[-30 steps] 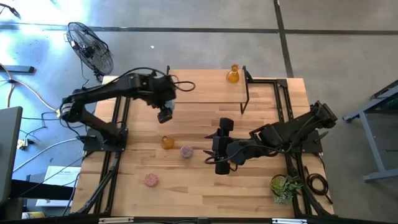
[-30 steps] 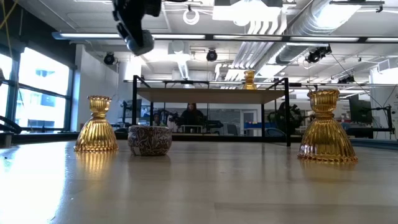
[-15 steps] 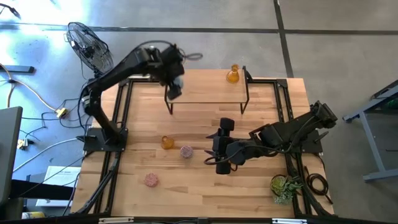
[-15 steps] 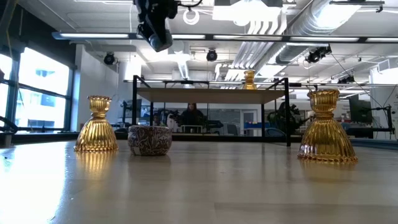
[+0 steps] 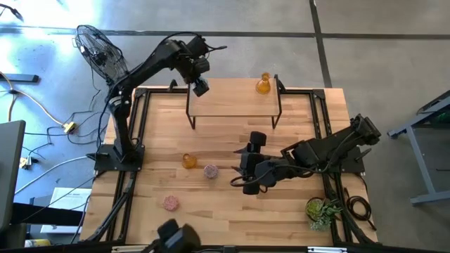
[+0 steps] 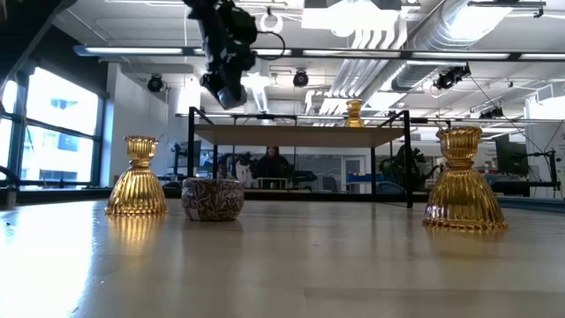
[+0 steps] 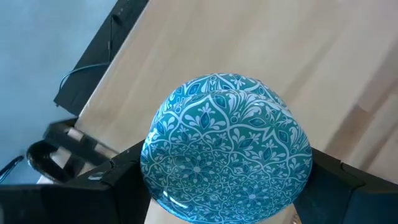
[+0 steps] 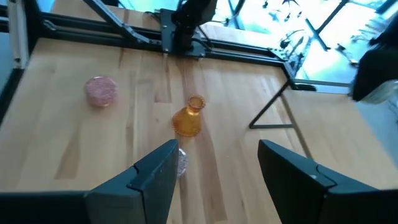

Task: Pick & Place candle stick holders
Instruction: Put the blue patterned candle on the shelf

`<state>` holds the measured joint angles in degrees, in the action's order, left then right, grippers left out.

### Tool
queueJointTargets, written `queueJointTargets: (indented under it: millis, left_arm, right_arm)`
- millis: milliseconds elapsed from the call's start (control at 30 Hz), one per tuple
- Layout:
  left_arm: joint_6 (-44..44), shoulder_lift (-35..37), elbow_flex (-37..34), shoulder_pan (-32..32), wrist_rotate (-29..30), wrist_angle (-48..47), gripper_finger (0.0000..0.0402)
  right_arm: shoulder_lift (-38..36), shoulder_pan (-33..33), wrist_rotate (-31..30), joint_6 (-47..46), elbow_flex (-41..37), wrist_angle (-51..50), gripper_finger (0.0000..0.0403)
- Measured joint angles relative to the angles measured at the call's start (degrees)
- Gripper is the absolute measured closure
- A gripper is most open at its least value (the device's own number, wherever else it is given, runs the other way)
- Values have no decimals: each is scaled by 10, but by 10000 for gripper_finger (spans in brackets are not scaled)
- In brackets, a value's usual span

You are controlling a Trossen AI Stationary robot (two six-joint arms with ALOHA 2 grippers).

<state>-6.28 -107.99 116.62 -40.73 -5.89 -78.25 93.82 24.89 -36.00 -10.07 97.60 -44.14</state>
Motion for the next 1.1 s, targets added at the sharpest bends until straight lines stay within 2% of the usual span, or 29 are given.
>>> queueJointTargets:
  millis: [300,433,800,1100]
  left_arm:
    - [-30,-50,0,-2,10,37,110]
    - [-37,-56,0,-6,50,32,110]
    - [-29,-59,0,-5,52,21,110]
    - [-29,-59,0,-10,54,23,110]
  right_arm:
    - [0,0,-6,-10,0,-4,186]
    - [0,0,-8,-15,0,-10,186]
    - [0,0,-9,-17,-2,-10,186]
    - [-1,-1,-28,9,-80,64,186]
